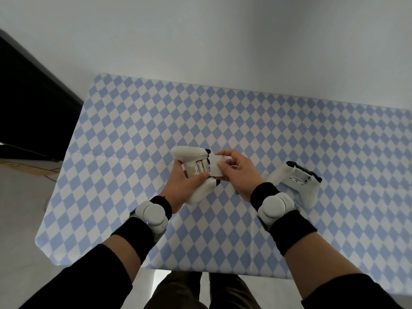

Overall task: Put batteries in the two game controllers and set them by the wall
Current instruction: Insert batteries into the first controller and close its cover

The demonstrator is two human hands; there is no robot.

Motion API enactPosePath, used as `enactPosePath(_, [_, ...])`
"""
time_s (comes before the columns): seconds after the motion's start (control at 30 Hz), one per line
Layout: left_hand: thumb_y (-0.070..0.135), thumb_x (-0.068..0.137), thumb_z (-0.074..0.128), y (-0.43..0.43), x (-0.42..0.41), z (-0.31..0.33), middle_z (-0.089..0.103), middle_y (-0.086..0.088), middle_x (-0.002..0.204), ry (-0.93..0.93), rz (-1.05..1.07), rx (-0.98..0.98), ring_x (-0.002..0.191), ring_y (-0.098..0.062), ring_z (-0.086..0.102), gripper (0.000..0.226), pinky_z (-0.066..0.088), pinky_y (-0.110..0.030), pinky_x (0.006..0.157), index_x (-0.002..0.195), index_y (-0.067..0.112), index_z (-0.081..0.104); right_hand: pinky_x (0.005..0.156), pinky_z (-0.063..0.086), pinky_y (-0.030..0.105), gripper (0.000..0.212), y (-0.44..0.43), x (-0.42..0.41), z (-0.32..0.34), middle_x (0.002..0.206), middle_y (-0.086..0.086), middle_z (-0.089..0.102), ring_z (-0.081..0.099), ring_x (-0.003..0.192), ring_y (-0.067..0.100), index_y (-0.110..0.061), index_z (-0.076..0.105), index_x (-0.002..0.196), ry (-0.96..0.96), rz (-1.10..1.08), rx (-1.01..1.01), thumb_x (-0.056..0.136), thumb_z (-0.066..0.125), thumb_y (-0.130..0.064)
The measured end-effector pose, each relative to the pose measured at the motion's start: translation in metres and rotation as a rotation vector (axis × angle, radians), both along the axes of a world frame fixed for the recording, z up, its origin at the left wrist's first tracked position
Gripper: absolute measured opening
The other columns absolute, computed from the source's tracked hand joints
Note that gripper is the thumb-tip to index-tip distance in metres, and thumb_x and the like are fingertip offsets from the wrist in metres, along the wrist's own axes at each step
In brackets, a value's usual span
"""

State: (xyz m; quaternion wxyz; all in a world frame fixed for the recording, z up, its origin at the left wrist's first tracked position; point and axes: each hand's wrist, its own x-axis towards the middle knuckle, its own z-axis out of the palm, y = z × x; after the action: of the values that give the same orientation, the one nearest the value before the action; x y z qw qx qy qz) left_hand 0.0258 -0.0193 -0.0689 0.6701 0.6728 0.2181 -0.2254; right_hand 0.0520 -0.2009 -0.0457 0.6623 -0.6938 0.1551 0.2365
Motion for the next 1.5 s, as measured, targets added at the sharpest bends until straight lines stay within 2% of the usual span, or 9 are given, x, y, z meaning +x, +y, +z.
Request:
enactPosePath(0.1, [0.017,0.092,0.081,0.002,-0.004,-0.003,0.075,-0.003,0.119,-0.001,-0.039,-0.005,0.106,-0.021,0.077,0.064,0.065,-0.044,0.090,0.142,0.024,0.042,0.084,0.063,0.039,0.024,0.001,-0.003,0.001,0.099,0.009,0.062,0.069,0.100,0.028,-0.019,0.068,0.117,-0.012,0.025,-0.002,0.100,0.058,-0.007])
enactPosePath(0.2, [0.020,0.092,0.081,0.003,-0.005,-0.006,0.076,-0.005,0.121,0.004,-0.048,-0.020,0.107,-0.023,0.078,0.064,0.064,-0.052,0.094,0.143,0.026,0.042,0.086,0.062,0.042,0.031,0.003,-0.005,-0.003,0.101,0.004,0.067,0.070,0.098,0.023,-0.028,0.063,0.125,-0.071,0.083,-0.187,0.096,0.067,-0.019])
enactPosePath(0.4, [0.023,0.094,0.079,0.002,-0.004,-0.008,0.076,-0.009,0.123,-0.008,-0.059,-0.046,0.108,-0.026,0.078,0.060,0.063,-0.055,0.094,0.141,0.028,0.043,0.085,0.061,0.039,0.032,0.010,-0.009,-0.007,0.098,-0.007,0.072,0.070,0.091,0.013,-0.023,0.067,0.117,-0.155,0.046,-0.406,0.087,0.075,-0.034])
enactPosePath(0.6, [0.023,0.096,0.076,0.002,-0.002,-0.011,0.074,-0.012,0.125,0.003,-0.073,-0.049,0.111,-0.030,0.076,0.055,0.061,-0.058,0.096,0.140,0.030,0.043,0.089,0.058,0.038,0.030,0.021,-0.014,-0.008,0.100,-0.002,0.075,0.070,0.092,0.012,-0.015,0.074,0.114,-0.226,0.054,-0.498,0.090,0.072,-0.034])
enactPosePath(0.77, [0.027,0.093,0.076,0.001,-0.001,-0.012,0.074,-0.013,0.125,0.001,-0.075,-0.062,0.112,-0.031,0.076,0.060,0.061,-0.059,0.096,0.142,0.028,0.042,0.085,0.047,0.024,0.026,0.027,-0.020,-0.004,0.099,-0.002,0.067,0.061,0.091,0.012,-0.017,0.075,0.111,-0.270,0.028,-0.597,0.093,0.068,-0.034])
enactPosePath(0.9, [0.034,0.087,0.078,0.003,-0.002,-0.013,0.074,-0.012,0.128,-0.011,-0.092,-0.071,0.115,-0.030,0.075,0.069,0.060,-0.058,0.098,0.145,0.031,0.041,0.085,0.046,0.026,0.026,0.031,-0.024,-0.007,0.096,-0.002,0.060,0.059,0.089,0.013,-0.016,0.074,0.116,-0.258,0.042,-0.573,0.096,0.065,-0.029])
enactPosePath(1.03, [0.033,0.087,0.079,0.006,-0.004,-0.016,0.073,-0.012,0.130,-0.006,-0.086,-0.091,0.117,-0.030,0.074,0.070,0.059,-0.058,0.100,0.146,0.027,0.041,0.080,0.041,0.015,0.029,0.031,-0.026,-0.012,0.100,-0.003,0.058,0.057,0.089,0.008,-0.017,0.072,0.123,-0.241,0.078,-0.539,0.097,0.063,-0.028])
enactPosePath(1.23, [0.023,0.093,0.079,0.018,-0.009,-0.023,0.075,-0.010,0.124,-0.003,-0.035,-0.001,0.111,-0.029,0.076,0.063,0.061,-0.058,0.096,0.144,0.029,0.044,0.090,0.050,0.027,0.036,0.031,-0.032,-0.013,0.114,-0.002,0.063,0.062,0.099,0.011,-0.023,0.064,0.133,-0.199,0.296,-0.489,0.098,0.061,-0.034])
enactPosePath(1.5, [0.018,0.096,0.076,0.035,-0.014,-0.034,0.069,-0.016,0.130,0.056,0.023,0.039,0.114,-0.033,0.071,0.062,0.063,-0.052,0.091,0.146,0.029,0.040,0.091,0.054,0.035,0.031,0.029,-0.048,-0.030,0.107,0.001,0.068,0.065,0.095,0.018,-0.019,0.063,0.127,-0.032,0.294,-0.531,0.098,0.060,-0.029])
